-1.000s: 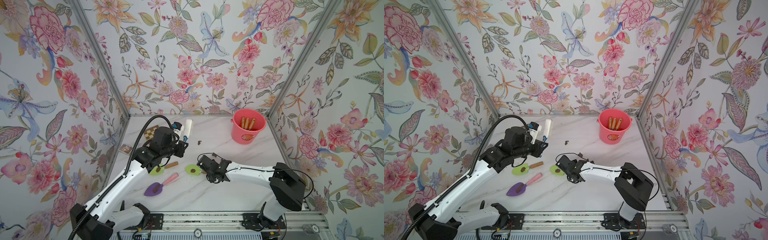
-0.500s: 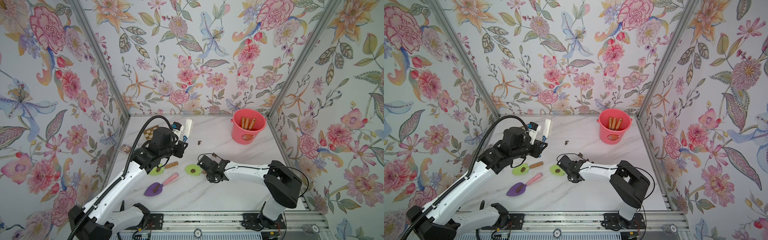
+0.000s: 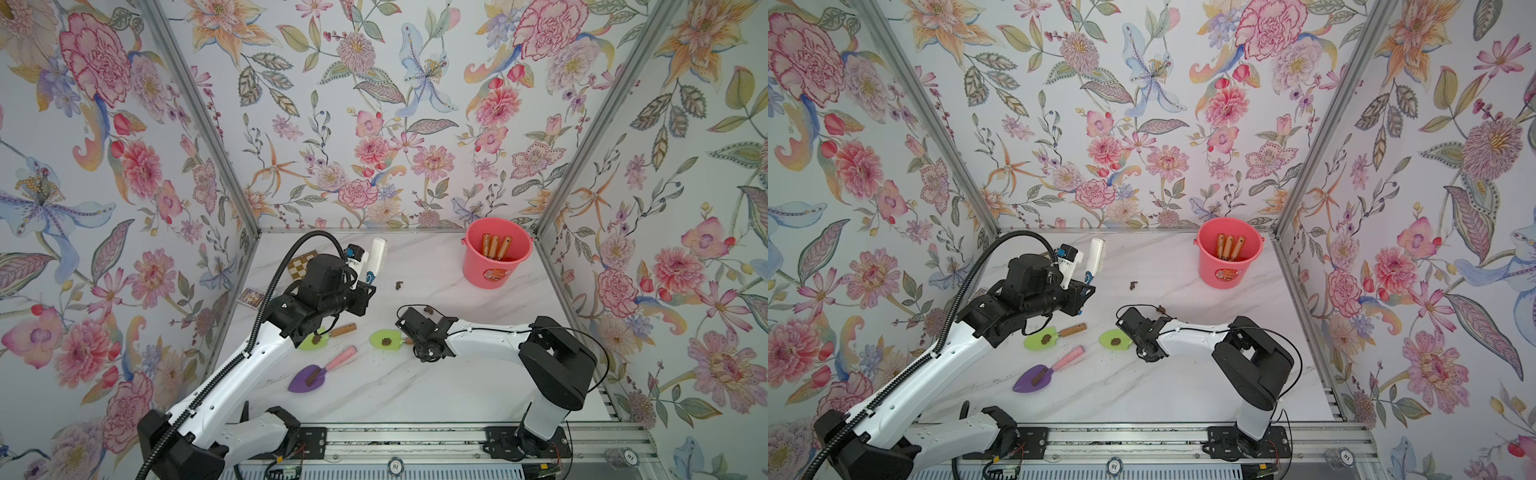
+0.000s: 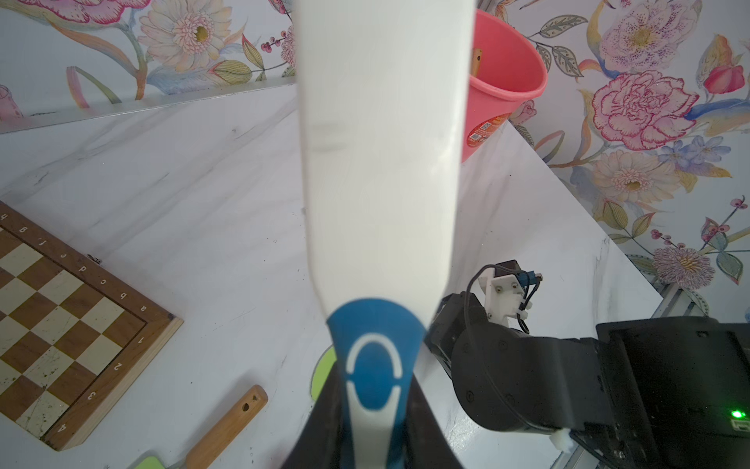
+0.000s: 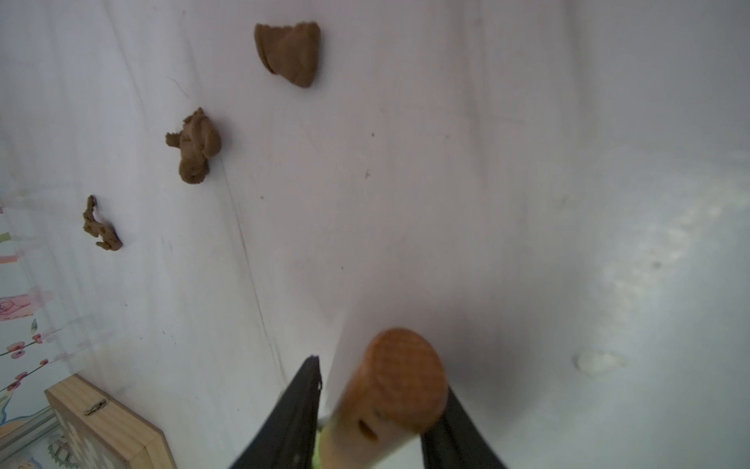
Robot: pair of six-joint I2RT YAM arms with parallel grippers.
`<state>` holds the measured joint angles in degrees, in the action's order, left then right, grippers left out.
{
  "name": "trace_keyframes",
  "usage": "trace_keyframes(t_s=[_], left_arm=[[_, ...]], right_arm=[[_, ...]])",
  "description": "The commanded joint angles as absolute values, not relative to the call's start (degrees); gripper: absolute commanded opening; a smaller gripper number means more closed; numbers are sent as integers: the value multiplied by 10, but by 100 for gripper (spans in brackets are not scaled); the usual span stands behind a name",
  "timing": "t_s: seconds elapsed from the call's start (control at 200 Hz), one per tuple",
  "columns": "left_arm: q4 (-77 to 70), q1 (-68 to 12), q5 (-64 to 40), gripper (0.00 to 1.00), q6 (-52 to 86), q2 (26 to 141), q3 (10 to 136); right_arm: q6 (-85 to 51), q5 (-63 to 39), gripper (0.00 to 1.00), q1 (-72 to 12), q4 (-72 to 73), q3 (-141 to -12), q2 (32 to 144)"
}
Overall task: Brush the soil off the hand trowel and place it into the bucket
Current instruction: Pick up the hand trowel from the center of the board.
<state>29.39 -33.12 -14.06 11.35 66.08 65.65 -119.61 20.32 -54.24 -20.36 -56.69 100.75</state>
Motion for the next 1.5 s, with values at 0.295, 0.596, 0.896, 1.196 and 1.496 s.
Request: trace_keyframes(t_s=[0.295, 0.596, 0.896, 1.196, 1.496], left_arm=[[278, -331, -117, 0, 114, 650, 643], [291, -331, -118, 0, 81, 664, 641], [301, -331, -139, 0, 39, 736, 664], [297, -331, -127, 0, 35, 791, 700], [314, -386, -21, 0, -54, 845, 747]], right_arm=[[-1488, 206, 24, -552, -185, -529, 1032], [-1381, 236, 18, -518, -179, -512, 975], [-1084, 343, 17, -470, -220, -522, 898], [-762, 334, 17, -391, -179, -505, 804], [-464, 163, 18, -245, -112, -514, 734]])
